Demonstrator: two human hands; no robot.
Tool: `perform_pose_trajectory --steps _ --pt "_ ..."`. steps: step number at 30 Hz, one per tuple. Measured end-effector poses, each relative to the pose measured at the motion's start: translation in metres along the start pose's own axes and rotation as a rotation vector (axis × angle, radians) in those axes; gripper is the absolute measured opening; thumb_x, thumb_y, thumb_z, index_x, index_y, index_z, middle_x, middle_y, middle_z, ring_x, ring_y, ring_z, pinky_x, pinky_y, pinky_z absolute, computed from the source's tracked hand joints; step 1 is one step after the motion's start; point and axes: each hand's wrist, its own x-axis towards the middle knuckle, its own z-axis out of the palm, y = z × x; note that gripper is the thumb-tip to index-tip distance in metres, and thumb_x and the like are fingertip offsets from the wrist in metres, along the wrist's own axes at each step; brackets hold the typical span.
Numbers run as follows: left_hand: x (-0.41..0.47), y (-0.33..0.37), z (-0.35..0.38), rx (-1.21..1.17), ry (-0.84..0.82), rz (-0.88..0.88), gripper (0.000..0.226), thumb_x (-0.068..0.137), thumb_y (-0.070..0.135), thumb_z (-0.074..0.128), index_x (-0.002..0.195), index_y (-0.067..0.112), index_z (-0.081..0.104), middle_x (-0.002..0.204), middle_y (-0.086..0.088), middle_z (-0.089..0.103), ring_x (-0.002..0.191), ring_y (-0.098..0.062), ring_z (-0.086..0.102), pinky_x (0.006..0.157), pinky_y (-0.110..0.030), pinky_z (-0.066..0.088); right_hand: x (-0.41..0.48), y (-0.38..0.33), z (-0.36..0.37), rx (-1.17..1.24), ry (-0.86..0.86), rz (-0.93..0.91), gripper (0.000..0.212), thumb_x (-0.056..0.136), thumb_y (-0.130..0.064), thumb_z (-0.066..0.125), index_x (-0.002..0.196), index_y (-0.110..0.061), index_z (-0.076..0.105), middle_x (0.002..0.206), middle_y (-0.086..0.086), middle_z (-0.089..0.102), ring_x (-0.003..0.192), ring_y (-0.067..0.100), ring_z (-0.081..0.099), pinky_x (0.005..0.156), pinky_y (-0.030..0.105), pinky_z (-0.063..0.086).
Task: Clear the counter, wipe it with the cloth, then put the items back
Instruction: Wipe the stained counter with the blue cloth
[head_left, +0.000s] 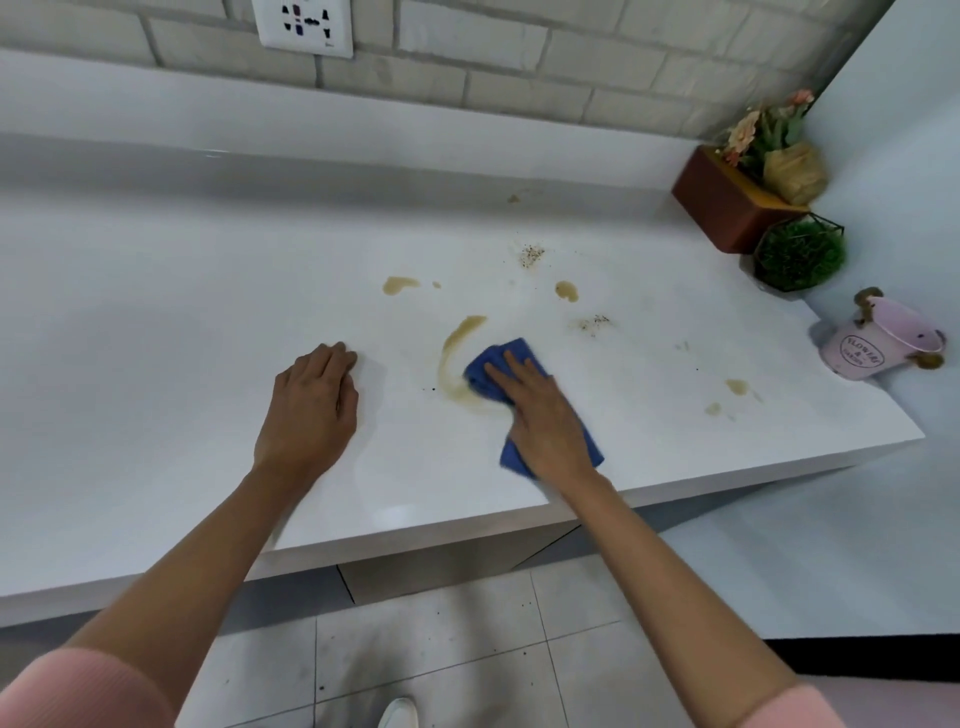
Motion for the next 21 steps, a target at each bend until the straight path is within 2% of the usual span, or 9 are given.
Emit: perform_pose_trajectory --steps 3,6,8,11,14,16,18,21 --pt "0.001 0.001 0.001 -0.005 -0.007 -0.007 0.031 0.093 0.006 0.044 0.122 0.003 0.054 0.124 -0.012 0.056 0.112 -0.033 0.052 0.098 -0.044 0.036 0.045 0.014 -0.007 -0.159 0.055 0.136 0.063 0.092 -0.001 0.039 0.149 -0.020 0.020 0.160 0.003 0.013 0.147 0.021 0.012 0.120 0.035 0.012" --pt "0.001 0.000 0.002 -0.002 -0.018 -0.014 0.031 0.093 0.007 0.043 0.122 0.004 0.053 0.125 -0.011 0.054 0.115 -0.031 0.048 0.100 -0.041 0.032 0.092 -0.011 0.005 -0.235 0.025 0.167 0.064 0.094 -0.010 0.039 0.150 -0.020 0.013 0.160 0.003 0.008 0.147 0.025 0.012 0.118 0.036 0.016" --pt "0.001 -0.001 0.003 -0.002 -0.019 -0.017 0.032 0.093 0.007 0.044 0.123 0.005 0.053 0.127 -0.011 0.054 0.117 -0.031 0.047 0.101 -0.041 0.032 0.101 -0.038 0.022 -0.147 0.012 0.098 0.068 0.088 -0.004 0.044 0.149 -0.019 0.020 0.160 0.004 0.012 0.146 0.026 0.014 0.117 0.036 0.015" --pt "0.001 -0.002 0.004 -0.004 -0.019 -0.016 0.034 0.092 0.006 0.045 0.125 0.004 0.053 0.129 -0.012 0.054 0.120 -0.031 0.047 0.102 -0.042 0.032 0.063 -0.069 0.043 -0.018 -0.025 -0.090 0.070 0.082 0.006 0.047 0.145 -0.016 0.031 0.158 0.007 0.020 0.146 0.028 0.015 0.120 0.038 0.007" --pt "0.001 -0.002 0.004 -0.002 -0.017 -0.016 0.034 0.093 0.007 0.045 0.125 0.005 0.052 0.129 -0.011 0.054 0.119 -0.030 0.048 0.101 -0.042 0.032 0.017 -0.046 0.033 0.027 -0.041 -0.157 0.070 0.082 0.012 0.044 0.145 -0.017 0.031 0.157 0.006 0.021 0.147 0.025 0.013 0.118 0.033 -0.002" --pt "0.001 -0.003 0.004 -0.002 -0.013 -0.016 0.033 0.093 0.007 0.044 0.124 0.005 0.052 0.129 -0.010 0.054 0.118 -0.030 0.048 0.101 -0.041 0.032 0.012 -0.014 0.014 -0.005 -0.002 -0.069 0.073 0.083 0.013 0.043 0.146 -0.020 0.028 0.158 0.004 0.018 0.147 0.021 0.012 0.118 0.032 -0.003" --pt "0.001 -0.002 0.004 -0.002 -0.010 -0.013 0.031 0.093 0.008 0.043 0.123 0.006 0.052 0.126 -0.009 0.054 0.115 -0.029 0.048 0.100 -0.041 0.032 0.028 0.010 -0.001 -0.077 0.038 0.062 0.069 0.088 0.008 0.041 0.148 -0.021 0.024 0.159 0.004 0.013 0.148 0.021 0.011 0.120 0.035 0.003" --pt "0.002 -0.002 0.004 0.001 -0.013 -0.008 0.030 0.092 0.009 0.041 0.121 0.007 0.051 0.121 -0.008 0.054 0.110 -0.028 0.049 0.099 -0.040 0.032 0.074 0.005 -0.002 -0.215 0.029 0.156 0.065 0.093 -0.006 0.041 0.150 -0.021 0.013 0.161 0.004 0.007 0.148 0.024 0.009 0.120 0.039 0.012"
